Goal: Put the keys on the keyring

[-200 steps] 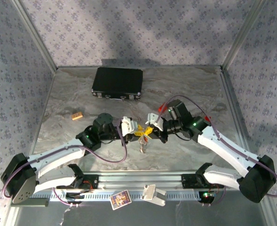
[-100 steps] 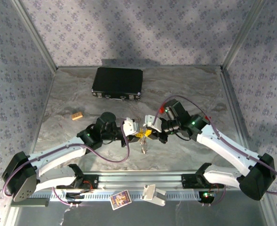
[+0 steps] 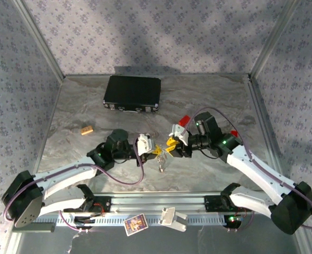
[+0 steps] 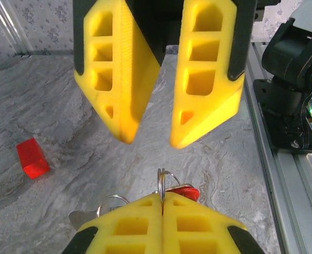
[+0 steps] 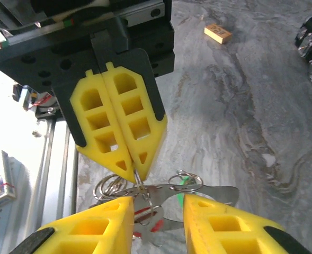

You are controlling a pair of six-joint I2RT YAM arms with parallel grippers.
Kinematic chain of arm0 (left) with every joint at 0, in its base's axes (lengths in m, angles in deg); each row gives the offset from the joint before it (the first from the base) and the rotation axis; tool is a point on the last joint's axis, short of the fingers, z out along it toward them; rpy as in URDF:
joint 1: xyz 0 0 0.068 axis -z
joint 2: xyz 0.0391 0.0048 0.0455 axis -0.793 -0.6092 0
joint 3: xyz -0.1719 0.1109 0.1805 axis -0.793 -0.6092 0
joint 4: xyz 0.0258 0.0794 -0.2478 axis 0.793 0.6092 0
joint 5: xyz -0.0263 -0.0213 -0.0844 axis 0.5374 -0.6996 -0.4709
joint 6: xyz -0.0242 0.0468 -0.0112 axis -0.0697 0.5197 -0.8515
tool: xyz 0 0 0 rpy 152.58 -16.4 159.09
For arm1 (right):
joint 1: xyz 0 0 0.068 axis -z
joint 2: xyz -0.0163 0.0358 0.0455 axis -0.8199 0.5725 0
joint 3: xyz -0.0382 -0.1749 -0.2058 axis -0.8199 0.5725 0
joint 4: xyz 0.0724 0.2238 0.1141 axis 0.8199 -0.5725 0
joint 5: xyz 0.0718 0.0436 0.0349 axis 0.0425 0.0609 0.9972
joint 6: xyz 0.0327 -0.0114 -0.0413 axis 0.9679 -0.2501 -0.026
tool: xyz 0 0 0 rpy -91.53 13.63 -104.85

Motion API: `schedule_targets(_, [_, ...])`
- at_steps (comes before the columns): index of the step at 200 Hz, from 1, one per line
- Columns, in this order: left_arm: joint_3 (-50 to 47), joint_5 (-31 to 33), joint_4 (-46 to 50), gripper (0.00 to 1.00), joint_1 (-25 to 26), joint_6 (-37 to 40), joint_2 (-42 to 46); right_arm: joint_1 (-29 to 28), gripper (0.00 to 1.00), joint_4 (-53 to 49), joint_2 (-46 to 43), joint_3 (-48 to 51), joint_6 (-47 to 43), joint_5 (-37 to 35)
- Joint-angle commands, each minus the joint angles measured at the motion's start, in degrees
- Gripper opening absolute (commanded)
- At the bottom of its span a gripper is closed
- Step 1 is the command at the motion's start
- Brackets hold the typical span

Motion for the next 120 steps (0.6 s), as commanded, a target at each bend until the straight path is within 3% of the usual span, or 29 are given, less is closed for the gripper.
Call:
schedule_targets(1, [-2.29, -2.21, -11.53, 0.0, 0.09, -3.03, 0.81, 0.16, 0.31, 5.49, -0.15, 2.34, 4.73, 4.75])
schedule_targets(78, [-3.08, -3.09, -13.81, 0.0, 0.1, -4.01, 0.1, 0.44, 0.27, 10.7, 0.57, 5.19, 4.96, 2.91])
schedule_targets(120, [-2.76, -3.57, -14.04, 0.0, 0.09, -3.94, -0.33, 0.12, 0.19, 11.35, 0.91, 5.07, 5.2, 4.17])
